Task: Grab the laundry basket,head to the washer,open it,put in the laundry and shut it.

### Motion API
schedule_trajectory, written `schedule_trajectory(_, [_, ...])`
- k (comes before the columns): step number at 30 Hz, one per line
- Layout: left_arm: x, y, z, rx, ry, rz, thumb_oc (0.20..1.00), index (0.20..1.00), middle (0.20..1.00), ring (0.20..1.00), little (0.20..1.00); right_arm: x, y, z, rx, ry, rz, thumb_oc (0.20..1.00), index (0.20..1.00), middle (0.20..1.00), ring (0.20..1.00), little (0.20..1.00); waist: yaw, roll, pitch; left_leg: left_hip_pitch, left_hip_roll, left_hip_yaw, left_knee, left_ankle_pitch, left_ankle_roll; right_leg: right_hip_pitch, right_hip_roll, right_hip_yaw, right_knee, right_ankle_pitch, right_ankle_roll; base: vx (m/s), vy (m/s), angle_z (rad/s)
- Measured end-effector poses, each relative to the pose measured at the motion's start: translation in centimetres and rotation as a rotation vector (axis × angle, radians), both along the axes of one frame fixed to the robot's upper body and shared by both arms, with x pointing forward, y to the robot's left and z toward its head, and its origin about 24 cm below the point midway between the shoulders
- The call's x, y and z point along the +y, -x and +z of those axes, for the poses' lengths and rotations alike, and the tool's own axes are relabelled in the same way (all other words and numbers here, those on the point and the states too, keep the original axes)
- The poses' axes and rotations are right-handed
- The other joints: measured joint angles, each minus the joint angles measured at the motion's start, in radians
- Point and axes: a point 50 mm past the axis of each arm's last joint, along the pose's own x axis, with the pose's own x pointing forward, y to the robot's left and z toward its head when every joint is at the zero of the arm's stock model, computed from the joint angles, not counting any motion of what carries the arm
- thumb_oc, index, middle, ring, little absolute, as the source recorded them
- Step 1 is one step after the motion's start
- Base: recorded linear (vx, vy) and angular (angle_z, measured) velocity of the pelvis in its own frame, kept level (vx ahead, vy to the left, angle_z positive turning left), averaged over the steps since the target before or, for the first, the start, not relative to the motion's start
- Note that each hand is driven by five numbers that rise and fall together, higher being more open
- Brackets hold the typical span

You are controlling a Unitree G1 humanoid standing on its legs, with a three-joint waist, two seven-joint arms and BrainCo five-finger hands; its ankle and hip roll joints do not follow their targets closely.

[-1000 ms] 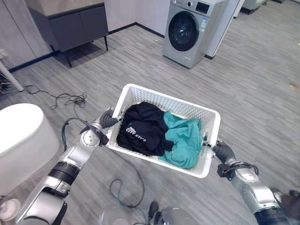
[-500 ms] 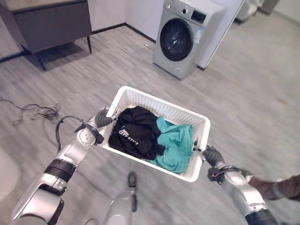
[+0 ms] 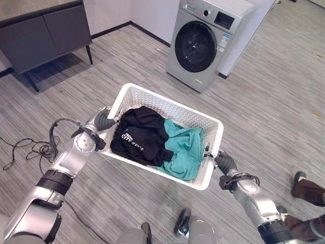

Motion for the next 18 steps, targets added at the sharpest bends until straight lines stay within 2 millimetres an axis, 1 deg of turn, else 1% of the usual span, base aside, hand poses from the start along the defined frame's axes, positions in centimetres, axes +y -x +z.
schedule_trajectory(1, [-0.6,-0.2,0.1,-0.005,0.002,-0.016,0.200,0.200,0.200,0.200,0.200,-0.4,0.1,0.2,-0.008,0.002,-0.016,0.200,0.200,0.200,0.200,0.200,-0.024,0.001,0.000,0.003,-0.011,-0.003,-0.004,0.000,-0.001,-0.035,0.007,0.048,-0.096,0.041,0.020,0.47,-0.113,0.86])
schedule_trajectory(2, [-1.0,-0.4,0.0,-0.004,0.014,-0.022,0.200,0.200,0.200,0.200,0.200,-0.8,0.1,0.3,-0.012,0.005,-0.029,0.200,0.200,0.200,0.200,0.200,-0.042,0.002,0.001,0.012,-0.021,-0.007,-0.007,-0.003,-0.005,-0.071,-0.001,0.071,-0.123,0.059,0.015,0.28,-0.081,0.78])
schedule_trajectory(3, [-1.5,-0.5,-0.3,0.004,0.027,-0.025,0.200,0.200,0.200,0.200,0.200,-1.1,0.1,0.3,-0.012,0.006,-0.044,0.200,0.200,0.200,0.200,0.200,-0.049,0.011,0.007,0.042,-0.023,-0.005,-0.016,-0.011,-0.019,-0.093,-0.002,0.077,-0.132,0.076,0.005,0.29,-0.107,0.45])
schedule_trajectory(4, [-1.5,-0.5,-0.9,0.022,0.035,-0.017,0.200,0.200,0.200,0.200,0.200,-1.2,0.1,0.1,-0.003,0.008,-0.051,0.200,0.200,0.200,0.200,0.200,-0.051,0.015,0.009,0.092,-0.023,-0.006,-0.025,-0.023,-0.039,-0.111,0.008,0.073,-0.127,0.085,-0.007,0.28,-0.087,0.11])
schedule_trajectory(5, [-1.4,-0.5,-1.6,0.045,0.038,-0.005,0.200,0.200,0.200,0.200,0.200,-1.2,0.4,-0.1,0.008,0.008,-0.047,0.200,0.200,0.200,0.200,0.200,-0.044,0.012,0.007,0.155,-0.024,0.016,-0.020,-0.037,-0.063,-0.100,0.030,0.040,-0.123,0.113,-0.077,0.48,-0.137,-0.05])
schedule_trajectory(6, [-1.4,-0.5,-1.9,0.056,0.038,-0.003,0.200,0.200,0.200,0.200,0.200,-1.3,0.6,-0.3,0.015,0.008,-0.047,0.200,0.200,0.200,0.200,0.200,-0.042,0.015,0.002,0.210,-0.020,0.018,-0.020,-0.054,-0.092,-0.079,0.043,0.026,-0.100,0.103,-0.104,0.54,-0.192,0.13])
schedule_trajectory(7, [-1.8,-0.5,-1.9,0.056,0.036,-0.015,0.200,0.200,0.200,0.200,0.200,-1.4,0.8,-0.4,0.023,0.012,-0.050,0.200,0.200,0.200,0.200,0.200,-0.057,0.010,-0.012,0.257,-0.018,0.010,-0.022,-0.077,-0.131,-0.057,0.050,0.015,-0.058,0.085,-0.101,0.57,-0.234,0.46])
schedule_trajectory(8, [-2.1,-0.6,-1.9,0.055,0.032,-0.027,0.200,0.200,0.200,0.200,0.200,-1.7,0.9,-0.6,0.032,0.019,-0.054,0.200,0.200,0.200,0.200,0.200,-0.070,0.003,-0.037,0.285,-0.019,0.007,-0.022,-0.098,-0.166,-0.041,0.052,0.006,-0.024,0.060,-0.111,0.40,-0.173,0.50])
schedule_trajectory(9, [-2.6,-0.7,-1.9,0.055,0.044,-0.035,0.200,0.200,0.200,0.200,0.200,-2.1,0.8,-0.5,0.033,0.037,-0.058,0.200,0.200,0.200,0.200,0.200,-0.075,0.026,-0.048,0.313,0.003,0.004,-0.019,-0.108,-0.183,-0.042,0.068,0.024,0.011,0.145,-0.141,0.19,-0.079,0.31])
schedule_trajectory(10, [-3.0,-0.7,-1.9,0.053,0.050,-0.046,0.200,0.200,0.200,0.200,0.200,-2.6,0.7,-0.3,0.034,0.053,-0.063,0.200,0.200,0.200,0.200,0.200,-0.067,0.041,-0.069,0.307,0.027,-0.010,0.066,-0.108,-0.187,-0.040,0.084,0.048,0.067,0.216,-0.190,0.52,-0.399,-0.04])
schedule_trajectory(11, [-3.1,-0.7,-1.8,0.043,0.053,-0.047,0.200,0.200,0.200,0.200,0.200,-2.8,0.4,0.0,0.022,0.064,-0.062,0.200,0.200,0.200,0.200,0.200,-0.053,0.055,-0.076,0.270,0.062,-0.006,0.144,-0.126,-0.168,-0.023,0.112,0.064,0.063,0.218,-0.208,0.67,-0.582,0.02])
schedule_trajectory(12, [-3.4,-1.1,-1.7,0.034,0.070,-0.043,0.200,0.200,0.200,0.200,0.200,-2.9,-0.2,-0.1,0.007,0.045,-0.078,0.200,0.200,0.200,0.200,0.200,-0.066,0.041,-0.071,0.185,0.087,-0.052,0.263,-0.035,-0.210,0.000,0.136,0.071,0.081,0.152,-0.199,1.03,-0.918,0.01])
schedule_trajectory(13, [-4.0,-1.3,-2.5,0.063,0.089,-0.028,0.200,0.200,0.200,0.200,0.200,-3.0,-0.7,-0.8,0.045,0.042,-0.082,0.200,0.200,0.200,0.200,0.200,-0.059,0.016,-0.073,0.115,0.115,-0.056,0.465,0.067,-0.178,0.015,0.159,0.089,0.147,0.101,-0.213,0.64,-0.667,0.10])
schedule_trajectory(14, [-4.2,-1.3,-2.6,0.067,0.087,-0.033,0.200,0.200,0.200,0.200,0.200,-3.0,-0.7,-0.8,0.051,0.051,-0.080,0.200,0.200,0.200,0.200,0.200,-0.056,0.021,-0.073,0.097,0.129,-0.043,0.519,0.090,-0.150,0.018,0.172,0.092,0.156,0.094,-0.222,0.48,-0.494,-0.05])
schedule_trajectory(15, [-4.1,-0.5,-2.1,0.051,0.059,-0.070,0.200,0.200,0.200,0.200,0.200,-4.4,-0.5,-0.3,0.070,0.111,-0.067,0.200,0.200,0.200,0.200,0.200,-0.035,0.046,-0.073,-0.123,0.302,-0.024,0.953,0.336,0.020,0.109,0.288,0.096,0.127,0.008,-0.269,0.18,-0.277,-0.46])
schedule_trajectory(16, [-3.3,0.1,-1.4,0.024,0.021,-0.093,0.200,0.200,0.200,0.200,0.200,-4.0,-0.7,0.5,0.034,0.096,-0.043,0.200,0.200,0.200,0.200,0.200,-0.010,0.034,-0.069,-0.226,0.383,-0.029,1.132,0.325,0.041,0.140,0.333,0.111,0.116,0.016,-0.280,0.15,-0.258,-0.81])
schedule_trajectory(17, [-1.6,0.4,-1.1,0.023,-0.028,-0.064,0.200,0.200,0.200,0.200,0.200,-2.7,-1.1,0.8,-0.001,0.053,-0.031,0.200,0.200,0.200,0.200,0.200,0.005,-0.021,-0.072,-0.302,0.392,-0.043,1.154,0.248,-0.007,0.183,0.348,0.141,0.104,0.005,-0.293,0.26,-0.353,-0.82])
schedule_trajectory(18, [-0.7,0.5,-1.0,0.030,-0.037,-0.039,0.200,0.200,0.200,0.200,0.200,-1.9,-1.3,1.1,-0.025,0.042,-0.010,0.200,0.200,0.200,0.200,0.200,0.002,-0.052,-0.074,-0.355,0.394,-0.063,1.135,0.227,-0.029,0.217,0.348,0.146,0.092,0.000,-0.301,0.31,-0.264,-0.40])
